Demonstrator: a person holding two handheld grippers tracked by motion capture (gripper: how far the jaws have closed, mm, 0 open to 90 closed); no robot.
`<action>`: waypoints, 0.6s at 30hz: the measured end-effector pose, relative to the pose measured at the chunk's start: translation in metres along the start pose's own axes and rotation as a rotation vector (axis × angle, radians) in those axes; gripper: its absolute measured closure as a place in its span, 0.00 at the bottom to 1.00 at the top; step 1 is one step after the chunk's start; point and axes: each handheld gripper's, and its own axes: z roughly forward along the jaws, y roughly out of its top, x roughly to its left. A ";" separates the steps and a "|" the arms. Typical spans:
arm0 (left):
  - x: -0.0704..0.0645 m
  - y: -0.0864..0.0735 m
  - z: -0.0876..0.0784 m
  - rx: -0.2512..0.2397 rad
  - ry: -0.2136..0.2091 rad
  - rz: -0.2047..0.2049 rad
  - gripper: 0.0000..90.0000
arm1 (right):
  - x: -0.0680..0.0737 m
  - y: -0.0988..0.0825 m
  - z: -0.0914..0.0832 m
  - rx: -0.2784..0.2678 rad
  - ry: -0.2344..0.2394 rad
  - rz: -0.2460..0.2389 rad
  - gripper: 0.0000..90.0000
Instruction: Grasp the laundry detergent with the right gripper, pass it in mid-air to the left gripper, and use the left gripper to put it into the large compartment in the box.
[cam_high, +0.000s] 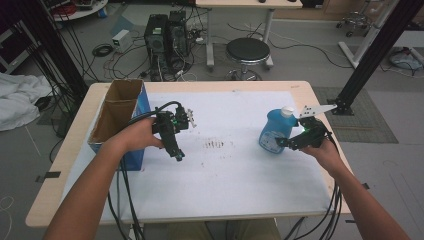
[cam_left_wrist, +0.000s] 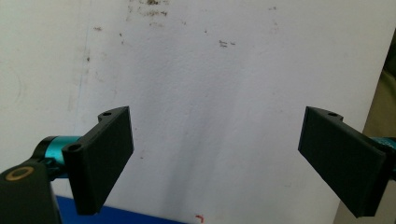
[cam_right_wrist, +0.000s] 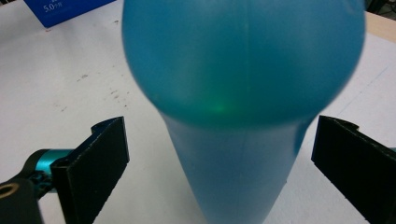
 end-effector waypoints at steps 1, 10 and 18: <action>0.000 0.000 0.000 -0.003 0.000 -0.001 0.11 | 0.000 0.000 0.001 -0.004 0.001 0.003 0.03; 0.001 0.000 0.001 0.002 -0.002 -0.004 0.11 | -0.001 -0.003 0.009 -0.044 0.008 -0.004 0.03; 0.002 0.000 0.002 0.005 -0.003 -0.004 0.11 | -0.002 -0.007 0.010 -0.075 0.003 -0.007 0.07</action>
